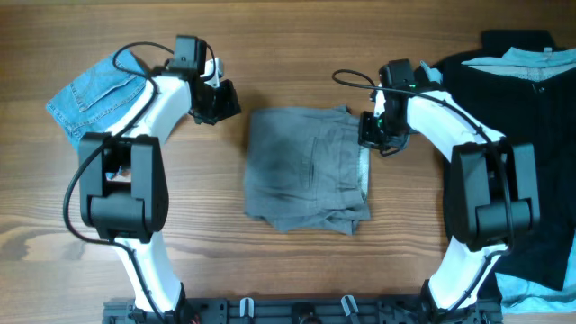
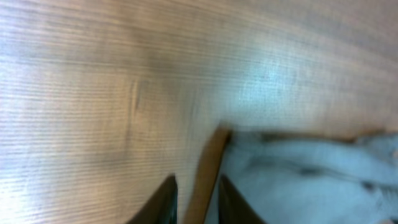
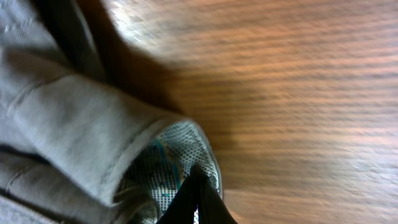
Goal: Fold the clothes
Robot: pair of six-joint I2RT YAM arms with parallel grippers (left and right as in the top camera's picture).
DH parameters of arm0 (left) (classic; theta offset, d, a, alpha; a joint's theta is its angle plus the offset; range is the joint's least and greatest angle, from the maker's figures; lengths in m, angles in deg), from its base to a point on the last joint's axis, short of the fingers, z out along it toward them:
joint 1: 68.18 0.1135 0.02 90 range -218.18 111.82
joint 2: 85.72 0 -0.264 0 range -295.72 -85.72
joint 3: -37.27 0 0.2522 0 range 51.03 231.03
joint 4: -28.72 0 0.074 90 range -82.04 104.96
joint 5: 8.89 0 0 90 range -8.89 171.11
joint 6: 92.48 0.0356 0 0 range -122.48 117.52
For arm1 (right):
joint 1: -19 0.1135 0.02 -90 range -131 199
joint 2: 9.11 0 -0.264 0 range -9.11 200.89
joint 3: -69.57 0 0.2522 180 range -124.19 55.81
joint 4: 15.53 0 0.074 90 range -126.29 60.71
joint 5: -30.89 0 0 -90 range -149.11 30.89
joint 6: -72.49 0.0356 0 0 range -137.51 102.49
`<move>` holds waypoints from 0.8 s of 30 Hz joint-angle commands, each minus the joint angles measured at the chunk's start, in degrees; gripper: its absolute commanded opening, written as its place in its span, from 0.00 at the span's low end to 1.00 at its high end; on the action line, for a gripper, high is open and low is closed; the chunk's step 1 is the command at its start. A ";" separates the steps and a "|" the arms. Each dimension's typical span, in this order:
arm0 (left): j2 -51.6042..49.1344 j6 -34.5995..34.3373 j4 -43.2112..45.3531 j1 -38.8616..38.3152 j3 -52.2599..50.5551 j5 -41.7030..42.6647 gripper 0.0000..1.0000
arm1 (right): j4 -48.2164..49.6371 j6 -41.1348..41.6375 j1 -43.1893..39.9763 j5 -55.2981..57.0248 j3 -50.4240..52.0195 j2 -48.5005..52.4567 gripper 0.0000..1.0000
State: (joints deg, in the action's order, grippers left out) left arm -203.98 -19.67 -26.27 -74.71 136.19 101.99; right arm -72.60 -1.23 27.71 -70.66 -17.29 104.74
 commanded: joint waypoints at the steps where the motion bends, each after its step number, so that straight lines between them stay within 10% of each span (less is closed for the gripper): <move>1: 7.67 0.33 -9.09 -0.20 3.37 0.98 0.20 | -1.01 -4.33 -0.15 1.64 1.42 -6.86 0.04; 8: 11.21 -0.83 -26.88 -8.09 -3.45 1.81 0.06 | -0.81 -4.22 -0.17 1.62 1.42 -20.87 0.05; 16: 11.19 -18.08 -8.59 -17.11 -30.36 2.75 0.04 | -1.57 -4.11 -0.15 1.55 1.44 -20.63 0.05; 24: 10.73 -16.11 9.88 1.46 -27.17 -5.11 0.04 | 3.43 -14.99 1.05 -8.00 1.44 -19.82 0.11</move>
State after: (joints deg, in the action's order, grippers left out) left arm -190.53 -38.62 -19.34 -81.33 106.01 109.58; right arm -70.96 -12.82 27.69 -75.16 -15.78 83.82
